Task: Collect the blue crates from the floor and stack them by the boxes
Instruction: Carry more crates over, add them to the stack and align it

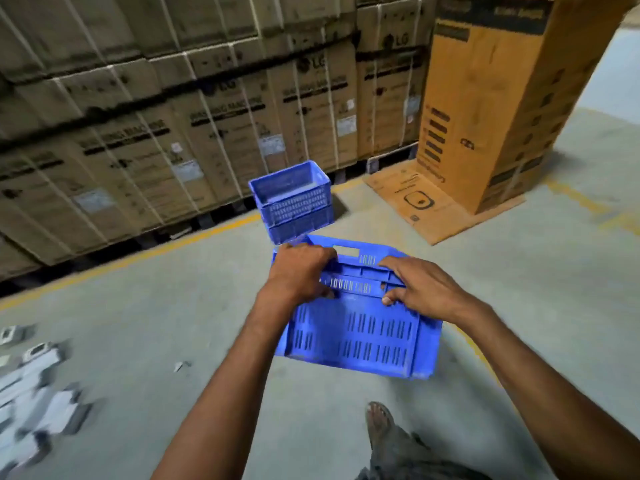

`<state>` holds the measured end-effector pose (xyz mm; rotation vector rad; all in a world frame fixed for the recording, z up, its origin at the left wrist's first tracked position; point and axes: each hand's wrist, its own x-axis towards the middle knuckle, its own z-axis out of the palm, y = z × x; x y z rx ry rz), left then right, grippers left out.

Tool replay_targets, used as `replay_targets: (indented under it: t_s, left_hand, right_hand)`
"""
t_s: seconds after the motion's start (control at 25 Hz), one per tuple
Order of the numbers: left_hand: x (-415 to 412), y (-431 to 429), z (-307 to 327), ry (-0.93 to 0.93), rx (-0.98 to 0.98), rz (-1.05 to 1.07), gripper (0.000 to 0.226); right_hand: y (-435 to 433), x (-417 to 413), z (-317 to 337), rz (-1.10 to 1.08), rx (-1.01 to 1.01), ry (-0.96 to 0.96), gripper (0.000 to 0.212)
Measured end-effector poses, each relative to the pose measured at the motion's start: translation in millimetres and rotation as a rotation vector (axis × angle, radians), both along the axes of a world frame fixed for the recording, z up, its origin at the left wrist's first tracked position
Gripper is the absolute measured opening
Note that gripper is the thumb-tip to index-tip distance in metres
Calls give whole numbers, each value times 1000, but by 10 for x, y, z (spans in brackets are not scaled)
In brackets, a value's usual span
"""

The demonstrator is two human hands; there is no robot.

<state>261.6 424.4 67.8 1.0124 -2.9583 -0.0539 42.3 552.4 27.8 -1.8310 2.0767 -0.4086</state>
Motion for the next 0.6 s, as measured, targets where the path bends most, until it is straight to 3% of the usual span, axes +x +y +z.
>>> replay_targets:
  t_s: [0.32,0.48,0.6]
  left_hand:
    - [748,-1799,-390,35,-40,82,53]
    - [935,-2843,-433,66,-82,93,59]
    - [1119,-3563,-414,75,-103,84,61]
  right_hand:
    - [-2173,494,-288,153,-26,27,54]
    - [-3260,636,-226,140,6,17,67]
    - [-4037,828,-85,187,61,122,82]
